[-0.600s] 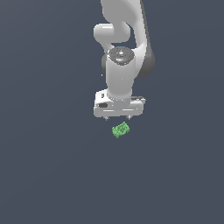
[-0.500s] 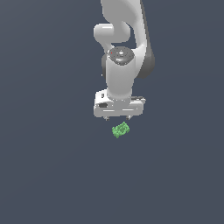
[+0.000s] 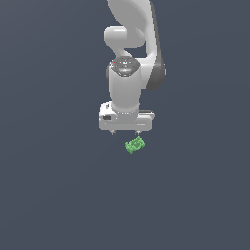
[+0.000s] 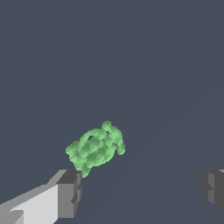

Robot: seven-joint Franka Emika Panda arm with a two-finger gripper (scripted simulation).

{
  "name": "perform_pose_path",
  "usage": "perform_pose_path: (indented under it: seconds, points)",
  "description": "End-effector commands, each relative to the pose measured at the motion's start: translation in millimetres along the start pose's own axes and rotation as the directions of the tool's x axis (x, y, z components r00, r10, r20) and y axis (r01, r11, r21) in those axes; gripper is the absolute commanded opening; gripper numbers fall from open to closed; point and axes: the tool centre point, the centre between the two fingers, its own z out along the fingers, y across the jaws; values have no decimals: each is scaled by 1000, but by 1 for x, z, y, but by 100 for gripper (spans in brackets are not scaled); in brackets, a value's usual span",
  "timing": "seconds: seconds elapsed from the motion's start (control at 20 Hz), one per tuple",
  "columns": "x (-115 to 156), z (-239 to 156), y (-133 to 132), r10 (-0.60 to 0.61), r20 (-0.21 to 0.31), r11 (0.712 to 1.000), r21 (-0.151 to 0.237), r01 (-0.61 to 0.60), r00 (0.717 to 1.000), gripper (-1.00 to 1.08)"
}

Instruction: Pick up the object and move it to a goal position.

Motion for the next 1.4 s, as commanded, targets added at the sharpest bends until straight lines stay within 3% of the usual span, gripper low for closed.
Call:
perform_pose_path:
  seconds: [0.0, 0.4, 0.85, 1.35]
  points:
    - [0, 0, 1, 4, 0, 1000, 0, -4, 1000, 100]
    - [0, 2, -1, 31, 0, 1000, 0, -31, 1000, 100]
    - [-2, 11, -8, 154, 0, 988, 2, -154, 988, 100]
    - [-5, 26, -20, 380, 1, 925, 2, -380, 925, 100]
